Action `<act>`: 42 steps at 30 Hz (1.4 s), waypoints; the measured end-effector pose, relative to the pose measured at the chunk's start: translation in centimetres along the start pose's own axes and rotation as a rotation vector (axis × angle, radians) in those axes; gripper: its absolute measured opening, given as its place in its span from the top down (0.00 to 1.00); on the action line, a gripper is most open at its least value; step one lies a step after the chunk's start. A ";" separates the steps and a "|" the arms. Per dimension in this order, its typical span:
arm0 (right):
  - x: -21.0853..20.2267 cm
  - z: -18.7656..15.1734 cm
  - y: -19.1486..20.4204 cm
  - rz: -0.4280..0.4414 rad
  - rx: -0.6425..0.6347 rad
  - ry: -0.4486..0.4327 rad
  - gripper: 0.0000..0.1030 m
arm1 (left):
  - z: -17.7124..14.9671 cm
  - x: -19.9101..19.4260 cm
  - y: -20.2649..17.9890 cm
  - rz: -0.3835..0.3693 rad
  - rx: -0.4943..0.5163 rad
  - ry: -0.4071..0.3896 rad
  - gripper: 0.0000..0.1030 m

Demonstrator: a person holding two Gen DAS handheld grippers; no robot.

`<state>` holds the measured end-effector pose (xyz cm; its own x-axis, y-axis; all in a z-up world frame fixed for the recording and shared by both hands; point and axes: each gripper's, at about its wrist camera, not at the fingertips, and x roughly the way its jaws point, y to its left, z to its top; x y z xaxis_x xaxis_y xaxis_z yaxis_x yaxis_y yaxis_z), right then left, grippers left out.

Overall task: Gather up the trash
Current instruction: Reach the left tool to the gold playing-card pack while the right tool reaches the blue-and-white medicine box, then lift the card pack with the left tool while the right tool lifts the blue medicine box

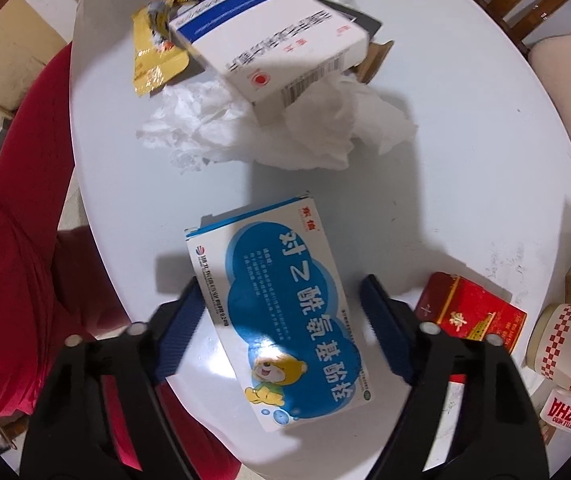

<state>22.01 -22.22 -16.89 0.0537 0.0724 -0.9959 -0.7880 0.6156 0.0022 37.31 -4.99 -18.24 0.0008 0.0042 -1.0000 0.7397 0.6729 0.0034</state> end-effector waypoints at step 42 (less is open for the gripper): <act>-18.1 -0.8 4.1 -0.330 0.554 -0.381 0.37 | -11.1 -13.9 -6.4 0.092 -0.253 -0.203 0.43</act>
<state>17.29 -21.65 1.11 0.5219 0.0196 -0.8528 -0.2751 0.9502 -0.1465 25.08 -1.15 -4.32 0.2126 -0.0573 -0.9755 0.5400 0.8389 0.0684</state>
